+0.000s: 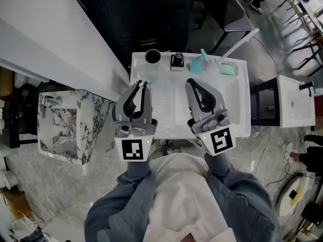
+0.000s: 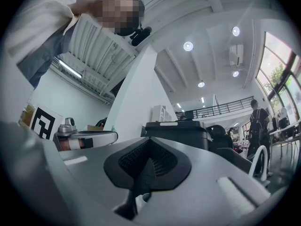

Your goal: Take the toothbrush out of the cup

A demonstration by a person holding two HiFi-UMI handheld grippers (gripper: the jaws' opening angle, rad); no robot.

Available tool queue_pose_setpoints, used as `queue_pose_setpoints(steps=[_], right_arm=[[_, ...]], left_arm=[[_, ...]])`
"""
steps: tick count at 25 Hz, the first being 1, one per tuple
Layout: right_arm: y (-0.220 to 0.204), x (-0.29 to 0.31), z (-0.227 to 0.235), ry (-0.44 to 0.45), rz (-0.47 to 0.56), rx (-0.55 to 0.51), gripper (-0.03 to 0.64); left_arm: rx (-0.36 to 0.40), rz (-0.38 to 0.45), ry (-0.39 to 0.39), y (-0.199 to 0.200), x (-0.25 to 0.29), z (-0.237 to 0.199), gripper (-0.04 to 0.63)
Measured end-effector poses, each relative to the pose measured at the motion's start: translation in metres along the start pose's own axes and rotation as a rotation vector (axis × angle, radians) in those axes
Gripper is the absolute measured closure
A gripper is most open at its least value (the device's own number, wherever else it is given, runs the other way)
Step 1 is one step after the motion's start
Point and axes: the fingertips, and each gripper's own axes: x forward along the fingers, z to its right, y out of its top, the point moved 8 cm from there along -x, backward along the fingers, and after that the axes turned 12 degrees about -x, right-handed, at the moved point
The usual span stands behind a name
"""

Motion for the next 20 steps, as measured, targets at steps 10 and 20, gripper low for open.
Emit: queue_pose_setpoints(steps=[10, 20], right_arm=[[-0.0028, 0.0023, 0.0003, -0.016, -0.017, 0.002, 0.612], [-0.0045, 0.0036, 0.0021, -0.023, -0.033, 0.0, 0.612]], left_arm=[[-0.011, -0.01, -0.006, -0.0034, 0.0016, 0.0001, 0.495], [-0.019, -0.009, -0.013, -0.0036, 0.0055, 0.0013, 0.495]])
